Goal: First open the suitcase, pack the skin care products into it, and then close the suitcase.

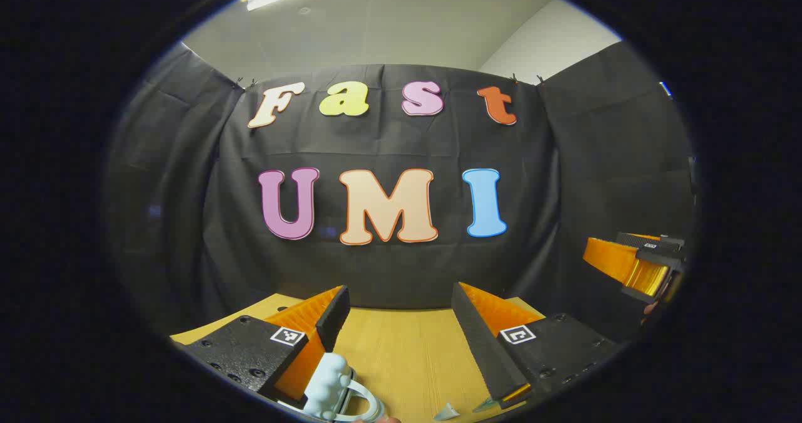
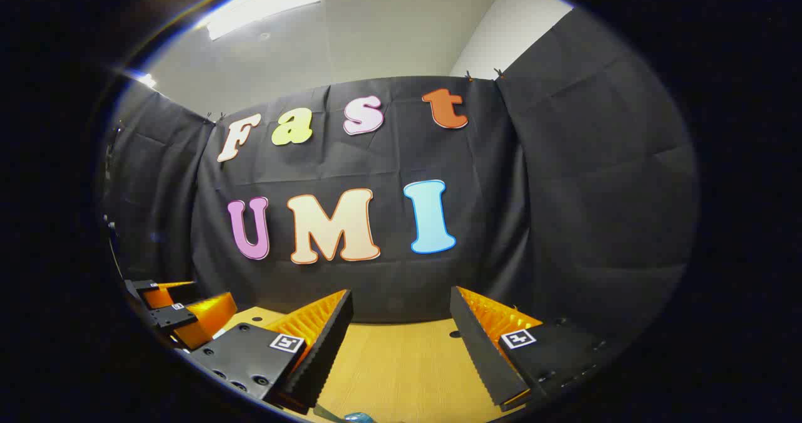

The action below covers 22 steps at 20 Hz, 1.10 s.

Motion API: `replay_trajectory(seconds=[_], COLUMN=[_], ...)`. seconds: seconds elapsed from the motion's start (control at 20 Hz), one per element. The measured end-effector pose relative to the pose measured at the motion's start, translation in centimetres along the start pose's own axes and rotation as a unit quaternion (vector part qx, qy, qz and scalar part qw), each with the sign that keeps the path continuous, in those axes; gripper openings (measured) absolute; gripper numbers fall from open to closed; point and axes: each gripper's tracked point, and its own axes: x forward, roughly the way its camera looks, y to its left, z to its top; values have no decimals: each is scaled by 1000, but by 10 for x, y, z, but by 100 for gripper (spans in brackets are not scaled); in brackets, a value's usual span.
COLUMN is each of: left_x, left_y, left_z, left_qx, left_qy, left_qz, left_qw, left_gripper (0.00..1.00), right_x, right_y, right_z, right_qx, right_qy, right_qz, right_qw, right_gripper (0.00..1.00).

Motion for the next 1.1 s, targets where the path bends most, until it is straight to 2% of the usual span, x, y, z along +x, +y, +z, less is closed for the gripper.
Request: replay_trajectory(seconds=[0.25,0.65,0.75,1.1], left_x=[-1,-2,-5,-18], left_y=[16,28,29,27], left_z=[-59,-126,-145,-209], left_qx=[-12,-14,-21,-52], left_qy=[66,149,178,279], left_qz=[11,16,13,10], left_qw=[998,989,984,959], left_gripper=[98,97,99,96], right_x=[5,7,7,1], right_y=[7,20,22,19], right_z=[-20,-43,-48,-61], right_qx=[-13,-21,-24,-35], right_qy=[20,51,57,78], right_qz=[3,10,10,3], right_qw=[1000,998,998,996], right_gripper=[98,98,98,98])
